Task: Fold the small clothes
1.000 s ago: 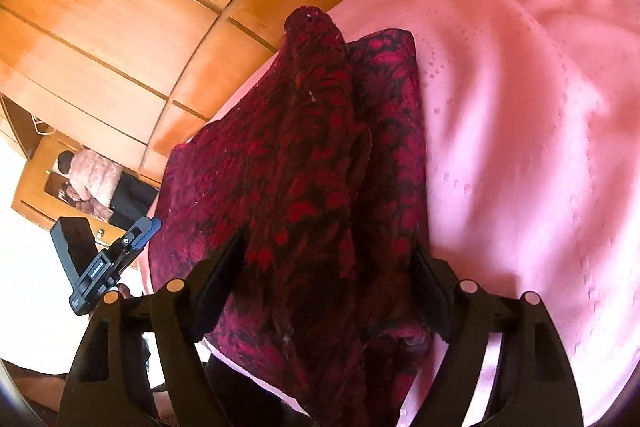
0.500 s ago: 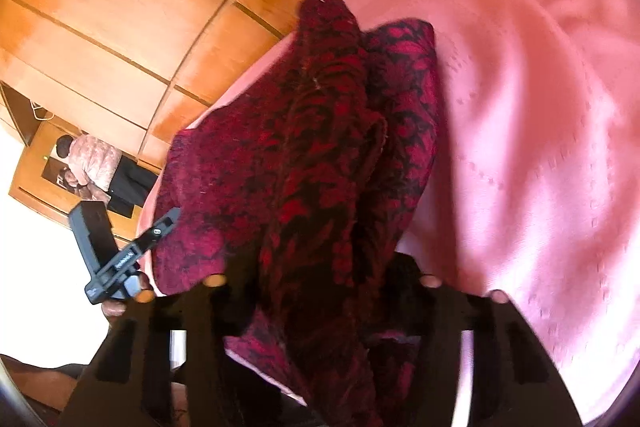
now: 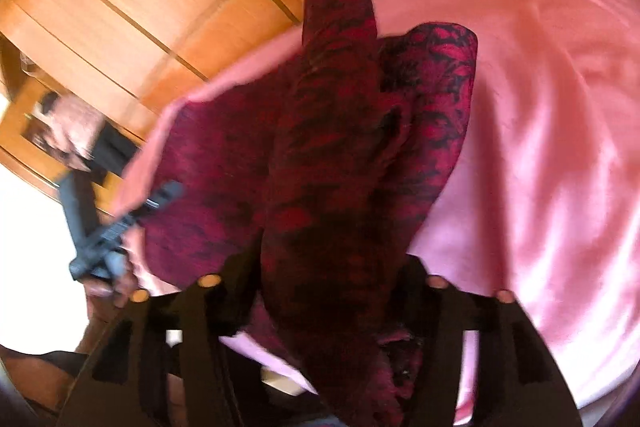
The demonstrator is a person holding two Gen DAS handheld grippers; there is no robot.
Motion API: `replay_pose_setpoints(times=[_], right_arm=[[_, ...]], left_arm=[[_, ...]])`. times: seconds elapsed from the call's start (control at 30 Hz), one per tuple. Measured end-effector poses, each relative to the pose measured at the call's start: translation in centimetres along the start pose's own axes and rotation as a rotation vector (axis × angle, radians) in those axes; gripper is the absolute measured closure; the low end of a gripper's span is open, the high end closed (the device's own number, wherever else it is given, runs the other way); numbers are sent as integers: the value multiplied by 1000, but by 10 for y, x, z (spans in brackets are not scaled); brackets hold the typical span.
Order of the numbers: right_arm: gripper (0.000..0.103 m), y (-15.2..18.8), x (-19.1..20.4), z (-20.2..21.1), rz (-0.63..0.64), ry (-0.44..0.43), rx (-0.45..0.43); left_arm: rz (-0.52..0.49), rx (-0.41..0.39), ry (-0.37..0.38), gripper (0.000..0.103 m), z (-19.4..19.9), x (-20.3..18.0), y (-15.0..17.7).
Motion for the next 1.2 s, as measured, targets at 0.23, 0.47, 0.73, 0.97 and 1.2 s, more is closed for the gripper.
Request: replay_pose_setpoints(times=[0.23,0.47,0.73,0.97,1.2], right_arm=[[42,3,-19,-7,-63,-27,14],[63,-20,44,33,-56,-166,-61],[66,-41,153,37,43,-352,-121],[67,-44,216,-13,229,-303,-99],[64,-15,232,-67,514,-152,-65]], left_arm=[[15,16,7,79,0,12,6],[96,20,42,93,-3,22,8],[157,14,77,98,2,33,13],[194,0,100,98,12,38,13],[342,-88,94,98,73,95,4]])
Point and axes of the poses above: each gripper's, at about its wrist camera, not at the fingertips, and z roughly against the way its jaws point, x to its left, y to its underside, the point moved 9 cm from there along -z, roughly the way its jaws point, and after that the axes turned 10 degrees about -x, right-handed, at the moved point
